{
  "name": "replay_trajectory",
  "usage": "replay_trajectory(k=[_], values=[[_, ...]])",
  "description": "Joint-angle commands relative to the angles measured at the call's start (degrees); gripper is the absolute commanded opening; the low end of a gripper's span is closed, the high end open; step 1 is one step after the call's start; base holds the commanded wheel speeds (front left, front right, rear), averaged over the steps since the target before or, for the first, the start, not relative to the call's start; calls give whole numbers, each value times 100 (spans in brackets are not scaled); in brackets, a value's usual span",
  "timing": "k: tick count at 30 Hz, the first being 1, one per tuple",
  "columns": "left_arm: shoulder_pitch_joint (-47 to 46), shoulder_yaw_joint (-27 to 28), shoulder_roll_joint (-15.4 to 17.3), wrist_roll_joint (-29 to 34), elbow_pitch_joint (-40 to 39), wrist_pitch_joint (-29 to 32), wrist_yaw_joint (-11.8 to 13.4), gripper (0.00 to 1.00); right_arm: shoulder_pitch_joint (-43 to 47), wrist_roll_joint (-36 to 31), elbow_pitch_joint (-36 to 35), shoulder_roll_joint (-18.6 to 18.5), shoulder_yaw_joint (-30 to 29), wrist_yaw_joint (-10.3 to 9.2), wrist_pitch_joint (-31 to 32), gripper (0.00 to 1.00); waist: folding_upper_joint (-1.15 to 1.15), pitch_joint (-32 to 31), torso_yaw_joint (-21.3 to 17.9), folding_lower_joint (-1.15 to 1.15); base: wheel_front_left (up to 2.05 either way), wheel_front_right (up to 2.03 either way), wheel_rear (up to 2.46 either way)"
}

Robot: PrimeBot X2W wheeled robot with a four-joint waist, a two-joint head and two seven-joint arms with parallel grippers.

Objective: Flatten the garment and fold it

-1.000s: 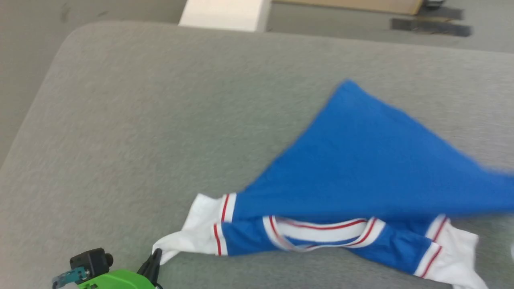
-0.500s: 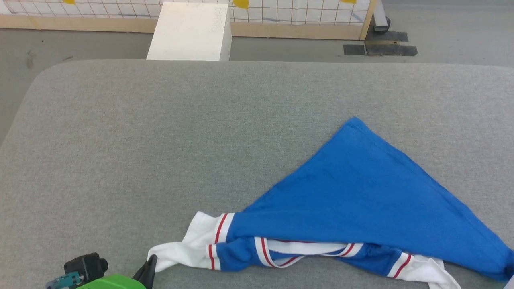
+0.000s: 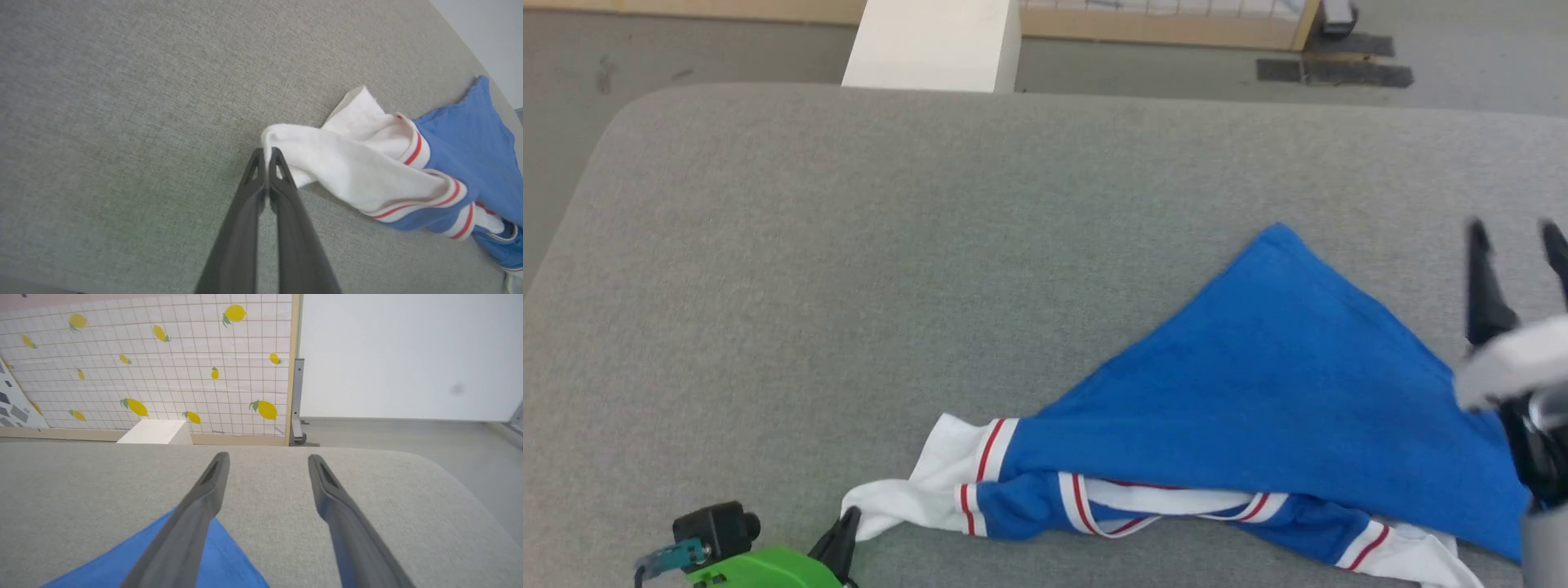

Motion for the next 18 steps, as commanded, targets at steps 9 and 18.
replay_trajectory(k=[9,18], values=[[-424,-145,-155,-18,142,-104,-168,0,-1492,237,1516,-793,1417,-9,517,100,0,594,564,0,0,0,0],[-654,-292,-327,-15,338,-210,-299,0,-2431,193,2735,-856,1656,-9,2327,100,0,934,929,0,0,0,0]])
